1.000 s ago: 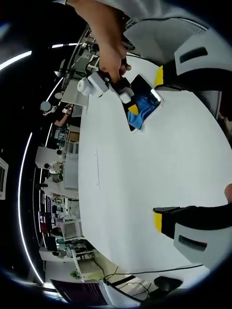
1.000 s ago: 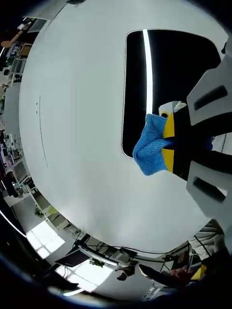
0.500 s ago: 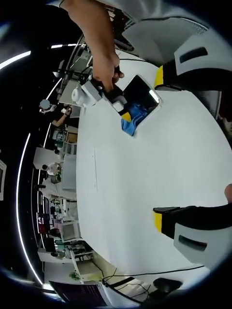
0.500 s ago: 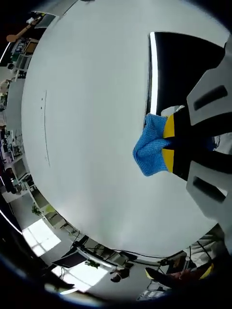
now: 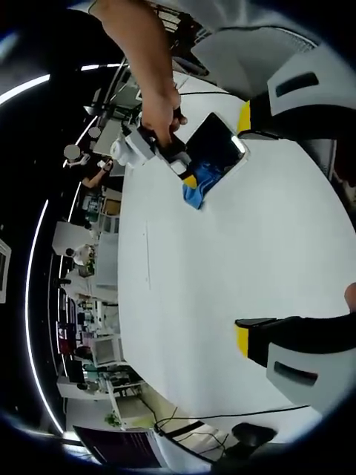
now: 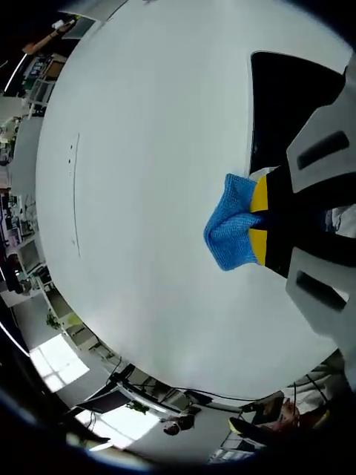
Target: Wipe the mirror surface with the cleaning cloth until all visible marks leave the cleaned area.
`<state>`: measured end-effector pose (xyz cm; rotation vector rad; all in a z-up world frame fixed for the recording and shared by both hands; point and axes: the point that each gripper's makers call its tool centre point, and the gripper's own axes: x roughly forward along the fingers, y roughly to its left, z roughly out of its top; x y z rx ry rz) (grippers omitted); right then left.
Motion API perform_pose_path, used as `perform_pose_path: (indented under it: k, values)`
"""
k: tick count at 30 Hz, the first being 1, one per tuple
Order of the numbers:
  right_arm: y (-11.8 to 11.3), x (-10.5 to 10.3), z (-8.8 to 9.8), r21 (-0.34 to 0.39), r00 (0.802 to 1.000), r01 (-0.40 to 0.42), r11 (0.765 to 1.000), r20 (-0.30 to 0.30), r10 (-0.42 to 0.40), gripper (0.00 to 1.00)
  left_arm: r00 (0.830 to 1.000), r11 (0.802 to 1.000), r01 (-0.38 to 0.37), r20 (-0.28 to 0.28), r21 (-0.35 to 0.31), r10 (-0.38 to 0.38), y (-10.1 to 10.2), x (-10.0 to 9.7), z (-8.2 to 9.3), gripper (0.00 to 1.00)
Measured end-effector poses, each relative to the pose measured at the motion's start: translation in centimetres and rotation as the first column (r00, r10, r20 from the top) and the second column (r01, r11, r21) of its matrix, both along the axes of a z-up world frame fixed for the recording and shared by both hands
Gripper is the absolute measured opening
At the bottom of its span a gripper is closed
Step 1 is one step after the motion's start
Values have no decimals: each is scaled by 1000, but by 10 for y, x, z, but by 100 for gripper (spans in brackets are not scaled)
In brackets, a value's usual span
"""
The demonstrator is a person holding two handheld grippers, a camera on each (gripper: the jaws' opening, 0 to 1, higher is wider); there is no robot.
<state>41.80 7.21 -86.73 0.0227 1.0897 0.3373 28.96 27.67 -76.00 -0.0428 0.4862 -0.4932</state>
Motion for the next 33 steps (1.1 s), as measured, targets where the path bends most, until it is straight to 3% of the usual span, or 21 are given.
perform_pose_path:
  k: [12, 33]
  values:
    - [-3, 2, -3, 1, 1000, -8, 1000, 8, 8, 0, 1000, 1000, 7, 10, 14, -7, 2, 6, 5, 99]
    - [-32, -1, 0, -15, 1000, 19, 1000, 3, -19, 0, 1000, 1000, 14, 13, 7, -14, -5, 8, 5, 99]
